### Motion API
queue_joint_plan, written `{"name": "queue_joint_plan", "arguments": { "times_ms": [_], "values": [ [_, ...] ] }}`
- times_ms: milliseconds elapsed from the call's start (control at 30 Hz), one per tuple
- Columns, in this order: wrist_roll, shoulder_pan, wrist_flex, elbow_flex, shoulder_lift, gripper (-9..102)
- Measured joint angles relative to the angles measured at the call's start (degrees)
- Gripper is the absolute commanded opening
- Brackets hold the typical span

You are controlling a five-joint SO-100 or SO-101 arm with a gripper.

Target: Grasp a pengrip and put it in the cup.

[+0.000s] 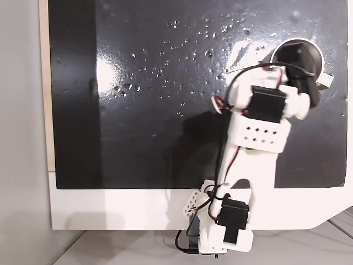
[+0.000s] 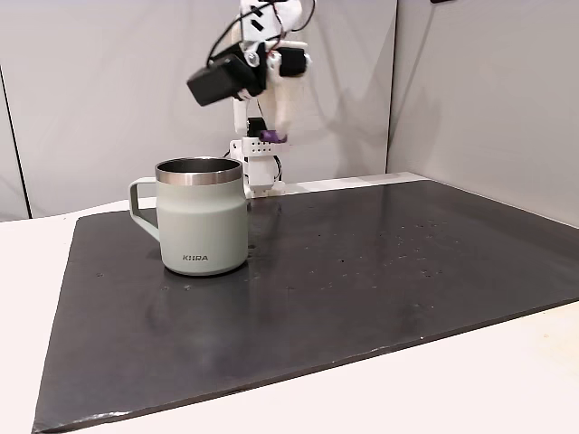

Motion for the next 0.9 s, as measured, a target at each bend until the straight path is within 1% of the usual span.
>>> {"name": "queue_joint_plan", "arguments": {
  "times_ms": [100,333,600,767,900],
  "values": [
    [-2.5,5.4,0.0,-6.9,-3.8,0],
    [-5.2,10.9,0.1,-24.3,-14.0,0],
    [-7.0,13.2,0.1,-37.9,-22.9,0],
    [-7.6,14.4,2.7,-43.9,-26.2,6],
    [-7.6,14.2,4.4,-45.1,-26.7,16]
  ]
}}
